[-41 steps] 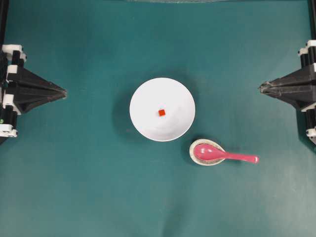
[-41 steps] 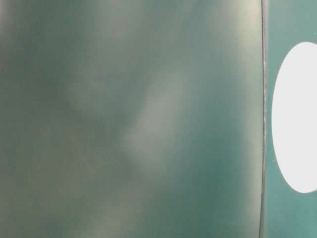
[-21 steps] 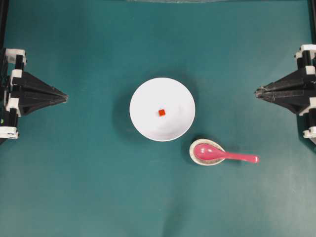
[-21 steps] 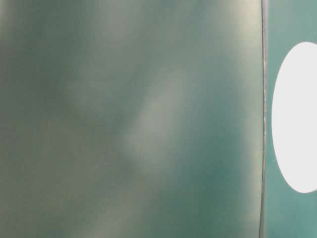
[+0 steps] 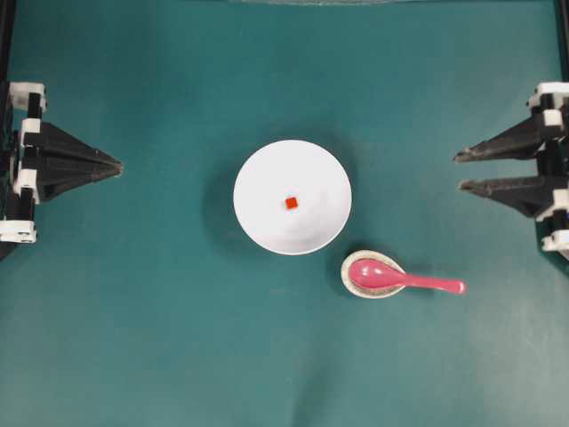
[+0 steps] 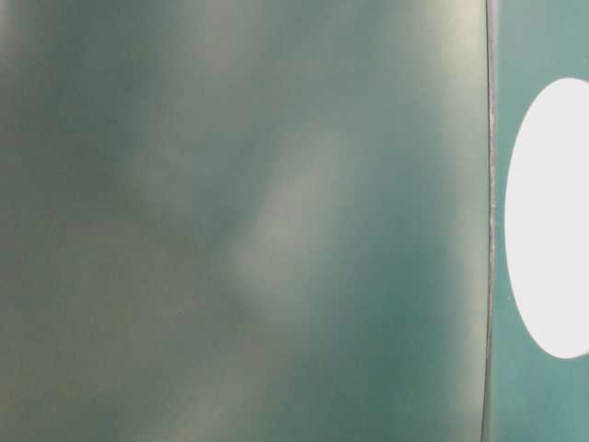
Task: Grip the spoon and scoop the red block from the bowl with right arm.
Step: 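Move the right gripper to the pink spoon handle and close on it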
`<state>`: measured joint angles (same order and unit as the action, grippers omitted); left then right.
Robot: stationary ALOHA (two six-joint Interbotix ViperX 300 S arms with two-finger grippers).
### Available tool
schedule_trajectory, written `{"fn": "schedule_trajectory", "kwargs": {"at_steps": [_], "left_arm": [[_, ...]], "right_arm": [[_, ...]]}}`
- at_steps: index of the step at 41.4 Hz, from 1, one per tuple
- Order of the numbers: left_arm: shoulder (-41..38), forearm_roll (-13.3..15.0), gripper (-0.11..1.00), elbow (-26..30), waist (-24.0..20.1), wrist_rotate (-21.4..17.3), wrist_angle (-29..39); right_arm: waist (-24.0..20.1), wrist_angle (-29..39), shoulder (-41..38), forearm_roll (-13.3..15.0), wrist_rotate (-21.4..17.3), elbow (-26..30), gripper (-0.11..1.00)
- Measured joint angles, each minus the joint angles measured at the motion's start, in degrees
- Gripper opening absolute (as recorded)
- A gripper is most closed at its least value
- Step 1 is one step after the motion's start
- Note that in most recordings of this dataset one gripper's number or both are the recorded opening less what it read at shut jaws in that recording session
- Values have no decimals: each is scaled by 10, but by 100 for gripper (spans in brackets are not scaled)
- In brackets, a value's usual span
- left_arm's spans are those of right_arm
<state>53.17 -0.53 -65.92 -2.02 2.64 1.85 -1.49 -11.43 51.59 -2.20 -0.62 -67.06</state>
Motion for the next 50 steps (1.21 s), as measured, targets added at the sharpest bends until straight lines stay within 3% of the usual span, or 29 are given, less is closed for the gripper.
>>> {"fn": "schedule_trajectory", "kwargs": {"at_steps": [4, 11, 20, 29, 38, 50], "left_arm": [[0, -2, 0, 0, -1, -4, 10], [-3, -3, 0, 0, -2, -7, 18], [-5, -3, 0, 0, -2, -9, 18], [-11, -3, 0, 0, -2, -9, 18], [-15, -3, 0, 0, -2, -10, 19], [-15, -3, 0, 0, -2, -10, 23]], "right_arm": [[-21, -22, -30, -4, 0, -10, 45], [-69, -127, -112, -47, 0, -48, 44], [-135, -299, -240, -129, -1, -77, 44], [-185, -389, -339, -198, 0, -87, 45], [-226, -439, -385, -241, 1, -103, 44], [-291, -430, -407, -316, 1, -108, 44]]}}
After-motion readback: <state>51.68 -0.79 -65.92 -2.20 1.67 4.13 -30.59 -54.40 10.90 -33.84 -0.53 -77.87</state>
